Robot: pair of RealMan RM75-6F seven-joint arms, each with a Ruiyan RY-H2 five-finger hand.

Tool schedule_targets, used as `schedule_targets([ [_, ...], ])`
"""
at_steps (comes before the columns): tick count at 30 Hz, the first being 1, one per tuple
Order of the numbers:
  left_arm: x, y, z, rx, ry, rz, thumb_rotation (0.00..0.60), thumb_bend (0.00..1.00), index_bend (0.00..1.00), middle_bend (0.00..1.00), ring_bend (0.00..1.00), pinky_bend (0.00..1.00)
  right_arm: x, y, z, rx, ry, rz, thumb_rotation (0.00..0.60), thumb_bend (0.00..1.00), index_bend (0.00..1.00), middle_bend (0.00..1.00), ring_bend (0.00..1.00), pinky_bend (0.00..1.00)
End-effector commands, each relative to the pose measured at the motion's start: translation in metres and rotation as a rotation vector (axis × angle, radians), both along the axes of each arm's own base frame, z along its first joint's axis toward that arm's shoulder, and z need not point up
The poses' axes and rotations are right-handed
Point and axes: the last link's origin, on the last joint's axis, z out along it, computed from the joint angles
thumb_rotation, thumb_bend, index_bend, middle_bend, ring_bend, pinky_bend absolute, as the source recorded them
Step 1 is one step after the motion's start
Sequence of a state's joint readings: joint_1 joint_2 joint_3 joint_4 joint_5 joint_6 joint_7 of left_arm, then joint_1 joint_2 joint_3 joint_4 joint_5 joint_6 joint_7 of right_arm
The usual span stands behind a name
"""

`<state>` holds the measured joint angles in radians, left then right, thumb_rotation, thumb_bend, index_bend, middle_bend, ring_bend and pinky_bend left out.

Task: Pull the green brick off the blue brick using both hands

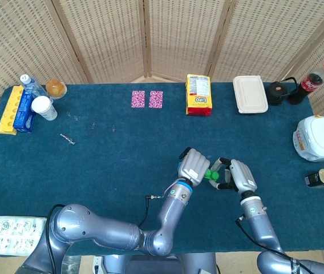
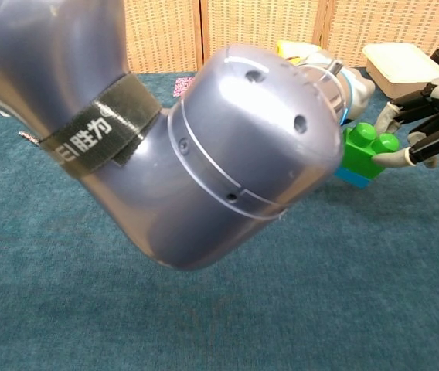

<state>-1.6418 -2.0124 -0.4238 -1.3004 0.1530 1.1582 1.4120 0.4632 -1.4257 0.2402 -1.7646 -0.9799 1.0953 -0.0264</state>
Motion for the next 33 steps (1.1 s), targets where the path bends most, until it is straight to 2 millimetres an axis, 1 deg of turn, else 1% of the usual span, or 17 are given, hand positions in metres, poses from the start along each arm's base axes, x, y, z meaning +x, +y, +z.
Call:
schedule_targets([
  [1, -0.001, 0.0, 0.0, 0.0, 0.007, -0.005, 0.6, 0.35, 0.7, 0.58, 0.51, 0.55, 0.0, 0.001, 0.001, -0.004, -0.004, -0.002, 0.6, 0.34, 0.65, 0.71, 0.8, 0.69],
  [6, -0.005, 0.002, -0.001, 0.007, 0.031, -0.02, 0.6, 0.37, 0.7, 0.58, 0.51, 0.54, -0.003, -0.002, 0.005, -0.019, -0.009, -0.011, 0.6, 0.34, 0.65, 0.71, 0.8, 0.69],
  [14, -0.011, 0.004, 0.0, 0.008, 0.049, -0.026, 0.6, 0.37, 0.7, 0.59, 0.51, 0.55, -0.011, -0.005, 0.021, -0.058, -0.009, -0.025, 0.6, 0.34, 0.65, 0.71, 0.8, 0.69],
  [21, -0.016, 0.009, 0.012, 0.021, 0.031, -0.025, 0.6, 0.37, 0.7, 0.59, 0.51, 0.55, -0.026, -0.005, 0.03, -0.039, 0.071, -0.034, 0.6, 0.34, 0.65, 0.7, 0.77, 0.67],
  [24, -0.023, 0.013, 0.025, 0.033, 0.023, -0.019, 0.6, 0.37, 0.7, 0.59, 0.51, 0.55, -0.036, -0.004, 0.029, -0.002, 0.144, -0.028, 0.6, 0.34, 0.64, 0.69, 0.75, 0.65],
  [29, -0.038, 0.015, 0.039, 0.035, 0.015, -0.01, 0.6, 0.37, 0.7, 0.59, 0.51, 0.55, -0.041, -0.003, 0.022, 0.029, 0.21, -0.012, 0.6, 0.34, 0.61, 0.66, 0.7, 0.59],
  [33, -0.059, 0.017, 0.05, 0.032, -0.006, 0.005, 0.6, 0.37, 0.7, 0.59, 0.52, 0.55, -0.044, -0.001, 0.013, 0.05, 0.267, 0.006, 0.6, 0.34, 0.59, 0.65, 0.67, 0.54],
])
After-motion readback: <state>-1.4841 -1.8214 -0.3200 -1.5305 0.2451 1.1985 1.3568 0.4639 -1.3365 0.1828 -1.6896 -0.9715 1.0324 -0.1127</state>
